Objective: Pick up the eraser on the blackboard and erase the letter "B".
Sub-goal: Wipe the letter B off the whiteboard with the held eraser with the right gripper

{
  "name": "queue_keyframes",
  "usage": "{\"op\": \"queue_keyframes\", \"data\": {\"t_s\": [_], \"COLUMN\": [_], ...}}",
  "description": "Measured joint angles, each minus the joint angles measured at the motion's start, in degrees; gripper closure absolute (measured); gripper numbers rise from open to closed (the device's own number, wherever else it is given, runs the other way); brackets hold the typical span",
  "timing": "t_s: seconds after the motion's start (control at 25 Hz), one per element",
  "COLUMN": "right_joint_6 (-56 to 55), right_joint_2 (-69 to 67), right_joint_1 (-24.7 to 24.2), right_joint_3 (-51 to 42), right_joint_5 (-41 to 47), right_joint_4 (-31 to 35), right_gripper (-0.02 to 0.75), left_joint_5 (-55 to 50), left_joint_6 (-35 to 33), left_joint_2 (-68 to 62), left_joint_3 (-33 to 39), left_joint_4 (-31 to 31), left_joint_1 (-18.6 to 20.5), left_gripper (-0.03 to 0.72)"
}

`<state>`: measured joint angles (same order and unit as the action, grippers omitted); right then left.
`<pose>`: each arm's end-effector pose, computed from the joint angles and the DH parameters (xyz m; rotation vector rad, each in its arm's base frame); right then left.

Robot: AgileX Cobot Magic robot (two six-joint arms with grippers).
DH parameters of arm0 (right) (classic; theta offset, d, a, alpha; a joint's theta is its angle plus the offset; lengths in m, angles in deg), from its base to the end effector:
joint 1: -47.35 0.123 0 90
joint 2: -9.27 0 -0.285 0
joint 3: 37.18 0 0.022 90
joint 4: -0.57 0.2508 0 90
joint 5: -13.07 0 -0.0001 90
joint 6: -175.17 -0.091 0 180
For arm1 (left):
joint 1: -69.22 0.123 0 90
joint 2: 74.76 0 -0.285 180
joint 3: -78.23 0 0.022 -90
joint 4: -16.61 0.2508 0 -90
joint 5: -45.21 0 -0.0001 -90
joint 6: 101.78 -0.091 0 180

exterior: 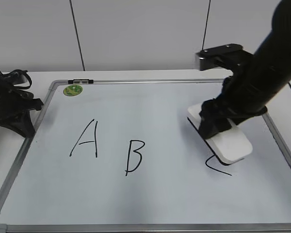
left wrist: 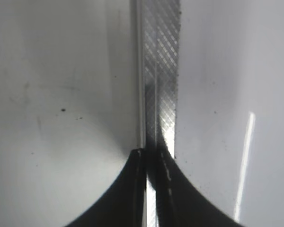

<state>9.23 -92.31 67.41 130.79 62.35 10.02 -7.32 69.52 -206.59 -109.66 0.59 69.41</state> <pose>0.2994 0.1214 0.2358 -0.7124 2.7523 0.2230 0.4176 -0.0186 0.1251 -0.0235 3.0444 -0.3386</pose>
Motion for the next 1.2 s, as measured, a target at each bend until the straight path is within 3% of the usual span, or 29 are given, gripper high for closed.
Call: {"op": "queue_keyframes", "data": {"t_s": [0.52, 1.2], "right_joint_6": [0.04, 0.48], "right_joint_2": [-15.8, -31.29], "right_joint_1": [11.07, 12.34], "right_joint_3": [18.16, 30.17], "right_joint_5": [4.03, 6.42], "right_joint_4": [-3.56, -7.65], "right_gripper": [0.202, 0.202], "left_joint_5": [-0.1, -0.17], "left_joint_6": [0.0, 0.0], "left_joint_2": [0.0, 0.0], "left_joint_3": [0.0, 0.0], "left_joint_4": [-0.33, -0.44], "left_joint_1": [0.0, 0.1], "left_gripper": [0.666, 0.666]}}
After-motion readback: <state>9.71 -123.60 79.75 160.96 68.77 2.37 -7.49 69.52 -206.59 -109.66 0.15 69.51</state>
